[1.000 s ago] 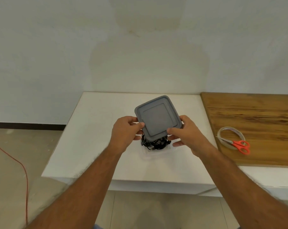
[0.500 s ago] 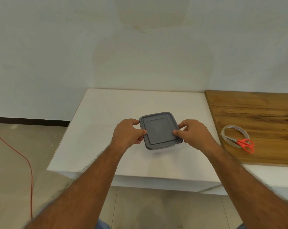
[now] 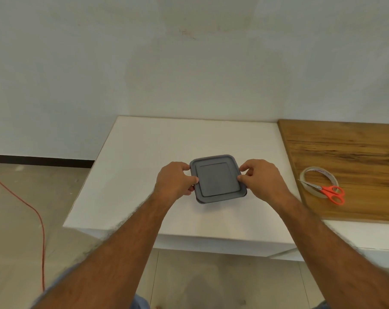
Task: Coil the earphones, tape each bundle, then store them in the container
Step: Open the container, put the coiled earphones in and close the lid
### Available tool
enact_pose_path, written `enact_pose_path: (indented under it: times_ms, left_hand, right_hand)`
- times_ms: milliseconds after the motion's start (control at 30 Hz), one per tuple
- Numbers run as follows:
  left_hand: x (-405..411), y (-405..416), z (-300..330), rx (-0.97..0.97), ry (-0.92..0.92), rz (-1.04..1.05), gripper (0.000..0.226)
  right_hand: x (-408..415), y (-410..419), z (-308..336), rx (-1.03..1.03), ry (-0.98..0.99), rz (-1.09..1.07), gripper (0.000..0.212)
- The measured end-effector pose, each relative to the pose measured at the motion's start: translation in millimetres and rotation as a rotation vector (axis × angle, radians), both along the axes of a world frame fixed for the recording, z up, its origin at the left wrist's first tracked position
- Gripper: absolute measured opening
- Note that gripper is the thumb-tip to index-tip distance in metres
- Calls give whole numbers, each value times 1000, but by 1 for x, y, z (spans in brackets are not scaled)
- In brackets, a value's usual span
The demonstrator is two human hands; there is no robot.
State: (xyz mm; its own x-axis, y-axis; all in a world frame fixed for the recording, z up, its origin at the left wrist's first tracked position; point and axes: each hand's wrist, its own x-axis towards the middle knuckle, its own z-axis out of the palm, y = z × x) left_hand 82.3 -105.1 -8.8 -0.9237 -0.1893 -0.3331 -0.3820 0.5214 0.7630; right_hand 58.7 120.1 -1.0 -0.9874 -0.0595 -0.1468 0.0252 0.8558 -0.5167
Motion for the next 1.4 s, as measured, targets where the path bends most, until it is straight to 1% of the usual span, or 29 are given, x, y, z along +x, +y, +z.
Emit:
enact_pose_path:
  times_ms: [200,467,667,733,800,900,967,1067,1200,1400]
  left_hand:
    - [-2,0,0,28,19,13,56]
    - [-6,0,-5,-6,-7,-1,56]
    - [-6,1,-6,5,-15,18,54]
    - [-7,0,-7,44,-53,43,54]
    - [-8,-2,-6,131,-134,61,52]
    - [-10,-5,-1,289,-206,64,40]
    - [-12,-7,0,330,-203,93,35]
    - [-16,-5,-4,297,-175,129,31]
    - [-17,-3,-9,259,-144,142,22]
    - [-18,-4,-11,110,-97,96,24]
  right_hand:
    - [-3,-2,3,-12,58,-12,28]
    - [-5,-3,-1,-5,32,-37,25]
    - [-7,-1,-5,-44,-53,-58,20]
    - [-9,0,-6,-82,-71,-69,15]
    - [-11,2,-8,-128,-82,-83,13]
    - [-13,2,-10,-199,-107,-112,22]
    - [-14,-1,-12,-251,-139,-137,28]
    - [-18,-5,-15,-289,-172,-151,33]
    - [-21,-9,-17,-344,-207,-190,31]
    - [-21,-6,-15,-453,-332,-185,29]
